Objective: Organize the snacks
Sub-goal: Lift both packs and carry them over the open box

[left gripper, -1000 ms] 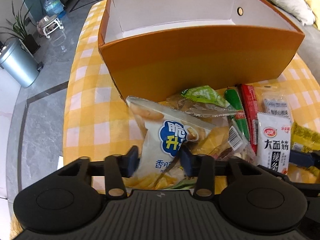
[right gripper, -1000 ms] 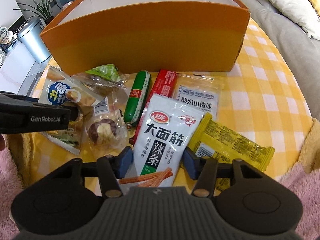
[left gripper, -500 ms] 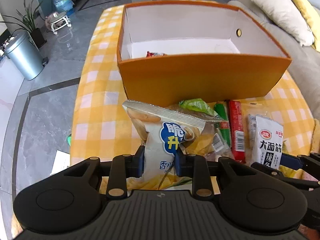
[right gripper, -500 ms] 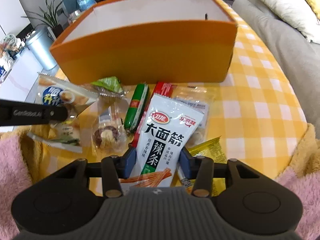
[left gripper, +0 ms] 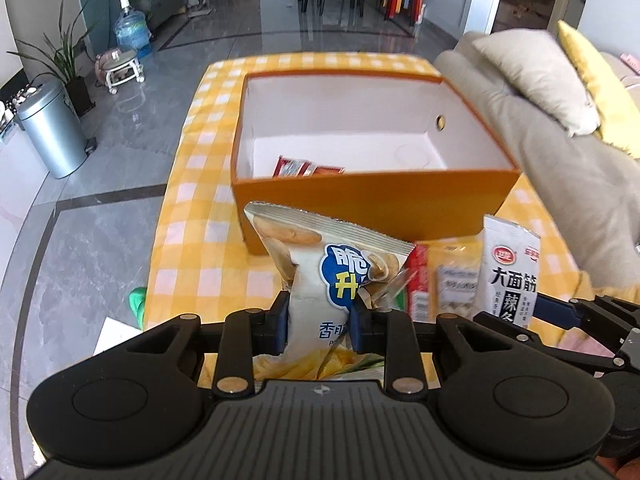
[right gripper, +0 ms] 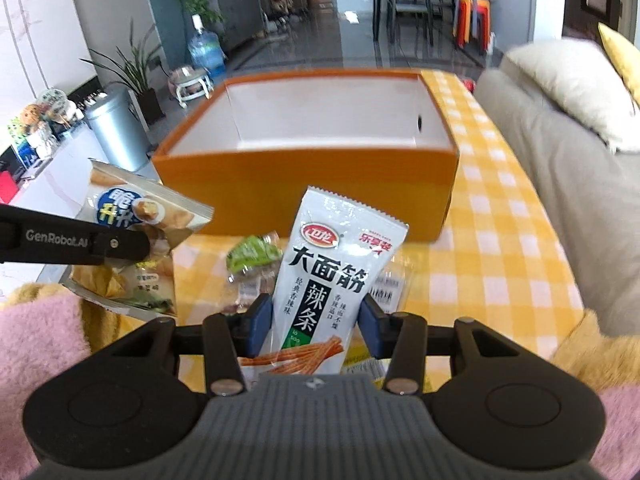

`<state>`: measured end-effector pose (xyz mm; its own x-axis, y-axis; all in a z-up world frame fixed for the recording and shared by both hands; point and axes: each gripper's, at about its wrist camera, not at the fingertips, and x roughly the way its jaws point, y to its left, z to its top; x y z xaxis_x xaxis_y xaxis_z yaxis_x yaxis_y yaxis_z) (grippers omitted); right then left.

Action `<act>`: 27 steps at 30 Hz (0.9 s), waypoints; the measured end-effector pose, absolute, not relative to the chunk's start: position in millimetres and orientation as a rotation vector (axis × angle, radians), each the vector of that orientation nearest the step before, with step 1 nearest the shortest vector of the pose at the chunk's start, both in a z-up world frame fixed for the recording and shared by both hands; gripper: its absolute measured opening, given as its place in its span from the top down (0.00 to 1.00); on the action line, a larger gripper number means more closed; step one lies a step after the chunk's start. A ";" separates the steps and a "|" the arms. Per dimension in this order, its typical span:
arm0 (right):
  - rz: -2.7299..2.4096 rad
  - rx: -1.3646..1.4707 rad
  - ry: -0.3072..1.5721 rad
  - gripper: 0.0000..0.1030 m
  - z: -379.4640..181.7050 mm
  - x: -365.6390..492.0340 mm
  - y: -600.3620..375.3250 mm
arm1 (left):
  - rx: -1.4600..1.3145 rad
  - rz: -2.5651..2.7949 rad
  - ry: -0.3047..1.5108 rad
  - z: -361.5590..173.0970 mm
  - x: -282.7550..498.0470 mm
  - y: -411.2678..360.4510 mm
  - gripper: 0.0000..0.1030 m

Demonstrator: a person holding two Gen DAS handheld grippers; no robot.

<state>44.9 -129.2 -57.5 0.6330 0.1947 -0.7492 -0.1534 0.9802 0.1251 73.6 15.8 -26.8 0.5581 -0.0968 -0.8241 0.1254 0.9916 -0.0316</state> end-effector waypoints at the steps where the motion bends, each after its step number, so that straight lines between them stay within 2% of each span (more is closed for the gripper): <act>1: 0.205 0.045 0.848 0.57 -53.3 43.9 -130.2 | 0.026 -0.138 0.963 -23.9 73.4 14.7 0.69; 14: 0.270 -0.076 0.671 0.57 4.3 49.5 -147.1 | 0.018 -0.225 0.849 17.2 103.2 -11.2 0.69; 27: 0.262 -0.201 0.606 0.57 35.5 132.6 -165.6 | -0.048 -0.238 0.849 32.8 175.3 -24.0 0.69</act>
